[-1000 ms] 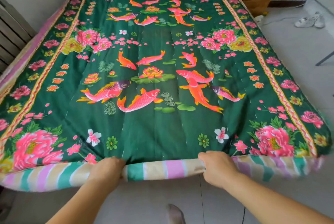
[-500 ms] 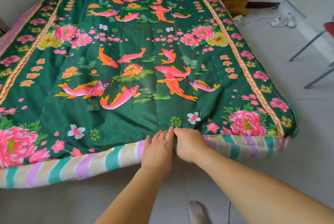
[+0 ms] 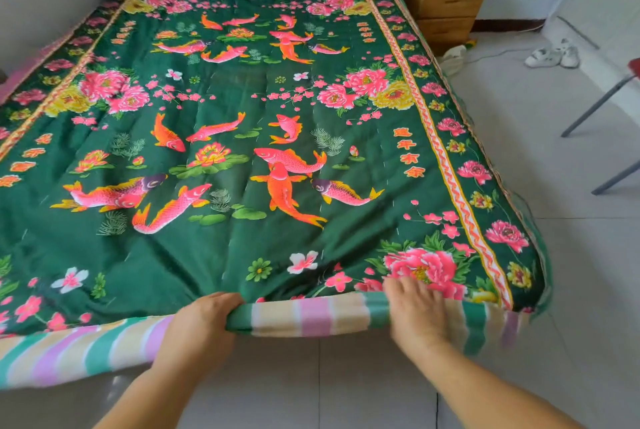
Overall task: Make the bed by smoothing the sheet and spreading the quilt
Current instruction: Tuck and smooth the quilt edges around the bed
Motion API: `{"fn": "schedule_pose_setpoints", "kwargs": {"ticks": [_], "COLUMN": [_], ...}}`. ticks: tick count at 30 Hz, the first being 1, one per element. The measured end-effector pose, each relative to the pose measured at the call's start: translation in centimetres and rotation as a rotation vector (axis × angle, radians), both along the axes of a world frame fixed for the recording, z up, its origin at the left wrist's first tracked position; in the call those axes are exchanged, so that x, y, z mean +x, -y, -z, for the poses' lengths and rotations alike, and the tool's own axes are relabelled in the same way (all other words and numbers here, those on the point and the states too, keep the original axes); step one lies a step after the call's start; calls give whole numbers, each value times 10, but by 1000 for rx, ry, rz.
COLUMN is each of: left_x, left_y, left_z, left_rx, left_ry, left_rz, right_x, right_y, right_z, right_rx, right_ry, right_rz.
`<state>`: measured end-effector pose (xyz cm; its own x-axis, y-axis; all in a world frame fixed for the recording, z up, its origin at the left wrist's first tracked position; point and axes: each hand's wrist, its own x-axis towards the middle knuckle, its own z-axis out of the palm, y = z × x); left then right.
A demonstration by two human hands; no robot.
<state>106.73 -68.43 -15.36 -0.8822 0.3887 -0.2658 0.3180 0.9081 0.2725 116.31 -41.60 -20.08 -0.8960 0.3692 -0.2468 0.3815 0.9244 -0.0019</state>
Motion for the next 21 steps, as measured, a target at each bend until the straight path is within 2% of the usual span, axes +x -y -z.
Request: {"fn": "schedule_pose_setpoints", "kwargs": {"ticks": [2,5,7,9,13,21], "left_x": [4,14,16,16,21,17], "left_y": [-10,-38,-48,-60,-64,-57], "left_z": [3,8,14,21,20,16], "left_rx": [-94,-297,-441,-527,-589,-584], "left_ry": [35,84,129,173,220,223], "left_rz": [-8,38,43,19,10,4], "right_x": [12,15,8,11,21,20], "right_y": [-46,-86,-91,-99,-97,-90], "right_z": [-4,-21,-34,-45,-53,-69], "right_rx": [36,-51,-125,-115,-123,-108], "right_ry": [37,128,158,201,401,408], "right_rz": [-14,-70,-129,-183,-242,-248]}}
